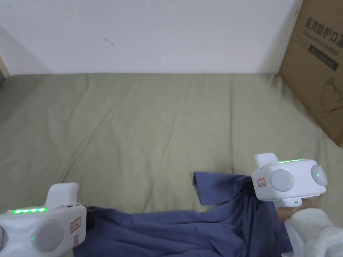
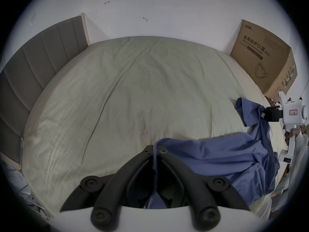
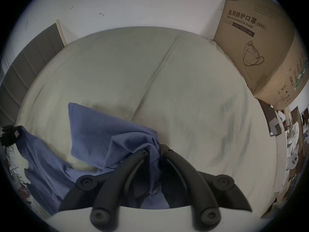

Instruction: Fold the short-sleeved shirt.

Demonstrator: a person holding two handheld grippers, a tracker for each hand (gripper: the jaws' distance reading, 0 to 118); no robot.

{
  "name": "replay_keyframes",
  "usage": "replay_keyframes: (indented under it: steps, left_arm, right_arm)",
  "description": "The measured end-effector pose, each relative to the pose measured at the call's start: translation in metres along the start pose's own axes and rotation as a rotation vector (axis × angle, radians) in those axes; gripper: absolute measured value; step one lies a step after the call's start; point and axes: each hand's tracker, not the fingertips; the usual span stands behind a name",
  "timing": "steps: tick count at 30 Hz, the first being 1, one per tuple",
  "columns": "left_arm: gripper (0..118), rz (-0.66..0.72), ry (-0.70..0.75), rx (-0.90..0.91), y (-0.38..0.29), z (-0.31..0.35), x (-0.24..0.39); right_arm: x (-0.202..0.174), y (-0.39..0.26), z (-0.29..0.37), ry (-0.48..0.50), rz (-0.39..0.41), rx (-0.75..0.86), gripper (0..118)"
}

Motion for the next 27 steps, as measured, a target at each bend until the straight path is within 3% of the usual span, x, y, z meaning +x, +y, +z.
replay_keyframes:
  steps: [5,6,9,13,18,27]
  left_arm:
    - [1,0.013,0.002,0.041,0.028,0.019,-0.005]
    - [1,0.014,0.005,0.061,0.035,0.025,-0.005]
    - [1,0.018,0.03,0.156,0.071,0.049,-0.008]
    - [1,0.026,0.008,0.243,0.128,0.085,-0.002]
    - [1,-0.037,0.045,0.424,0.205,0.141,0.024]
    - [1,-0.019,0.094,0.584,0.31,0.205,0.033]
  right_arm:
    - [0.033,0.018,0.043,0.038,-0.176,0.099,11]
    - [0.024,0.022,0.058,0.036,-0.188,0.12,11]
    - [0.051,0.042,0.101,0.022,-0.212,0.197,11]
    - [0.065,0.071,0.166,0.076,-0.295,0.308,11]
    - [0.06,0.118,0.236,0.028,-0.253,0.421,11]
    - [0.049,0.224,0.335,-0.034,-0.231,0.614,11]
